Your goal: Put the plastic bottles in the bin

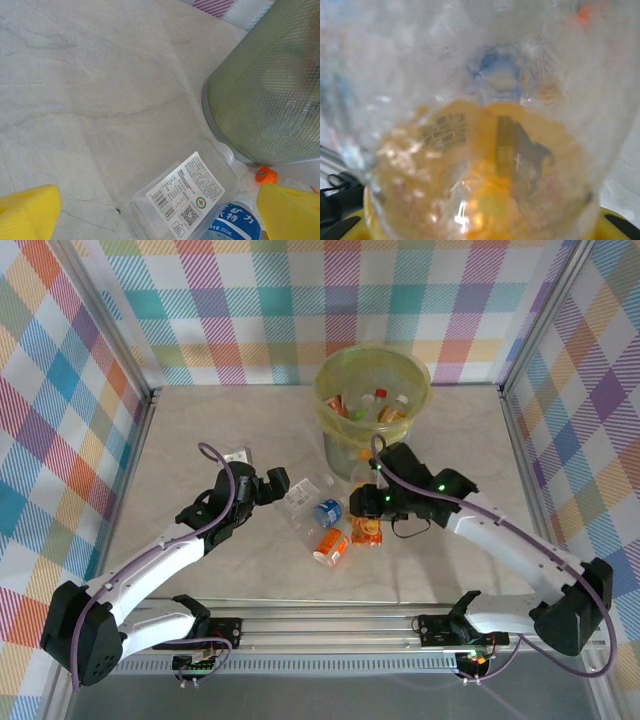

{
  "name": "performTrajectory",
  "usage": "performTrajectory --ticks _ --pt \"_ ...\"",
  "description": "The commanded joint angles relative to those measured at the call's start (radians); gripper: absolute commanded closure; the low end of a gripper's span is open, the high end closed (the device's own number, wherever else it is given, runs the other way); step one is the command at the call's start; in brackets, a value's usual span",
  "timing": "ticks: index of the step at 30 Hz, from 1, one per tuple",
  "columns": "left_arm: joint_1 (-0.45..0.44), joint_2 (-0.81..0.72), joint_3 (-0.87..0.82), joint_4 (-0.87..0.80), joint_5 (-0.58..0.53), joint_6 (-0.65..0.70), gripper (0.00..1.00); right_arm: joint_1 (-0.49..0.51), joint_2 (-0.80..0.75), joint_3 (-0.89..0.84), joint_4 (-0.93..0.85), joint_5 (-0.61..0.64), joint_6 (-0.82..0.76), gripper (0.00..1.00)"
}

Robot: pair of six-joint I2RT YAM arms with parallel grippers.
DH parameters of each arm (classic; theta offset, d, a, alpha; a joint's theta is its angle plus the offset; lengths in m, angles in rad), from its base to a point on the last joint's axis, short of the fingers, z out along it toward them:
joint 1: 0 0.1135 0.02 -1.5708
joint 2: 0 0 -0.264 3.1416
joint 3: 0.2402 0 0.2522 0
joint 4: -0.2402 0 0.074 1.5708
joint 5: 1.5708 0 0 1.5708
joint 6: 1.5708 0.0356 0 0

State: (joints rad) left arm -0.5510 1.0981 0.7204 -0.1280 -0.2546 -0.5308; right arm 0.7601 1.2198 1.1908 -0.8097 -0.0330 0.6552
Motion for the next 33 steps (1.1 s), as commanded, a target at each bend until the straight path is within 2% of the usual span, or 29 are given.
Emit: performTrajectory --ticks 1,7,14,18,25,33 --pt "0.009 -0.016 -0.001 0.006 -0.013 0.009 0.0 0.001 -0.029 0.128 -0.082 0.02 -0.14 0.62" --pt "0.008 -0.031 -0.005 0.0 -0.015 0.008 0.0 -0.004 0.046 0.43 -0.15 0.116 -0.28 0.59" --pt "0.008 -0.043 -0.009 -0.007 -0.02 0.015 0.0 -0.054 0.223 0.754 -0.173 0.207 -0.406 0.59" --pt "0.008 -0.048 -0.01 -0.009 -0.022 0.019 0.0 -0.121 0.351 0.919 -0.193 0.194 -0.457 0.59" --pt "0.008 -0.047 -0.001 -0.01 -0.015 0.022 0.0 -0.285 0.566 1.164 -0.26 0.082 -0.484 0.6" --pt "0.008 -0.049 0.004 -0.015 -0.015 0.026 0.0 -0.378 0.748 1.305 -0.311 0.094 -0.527 0.6"
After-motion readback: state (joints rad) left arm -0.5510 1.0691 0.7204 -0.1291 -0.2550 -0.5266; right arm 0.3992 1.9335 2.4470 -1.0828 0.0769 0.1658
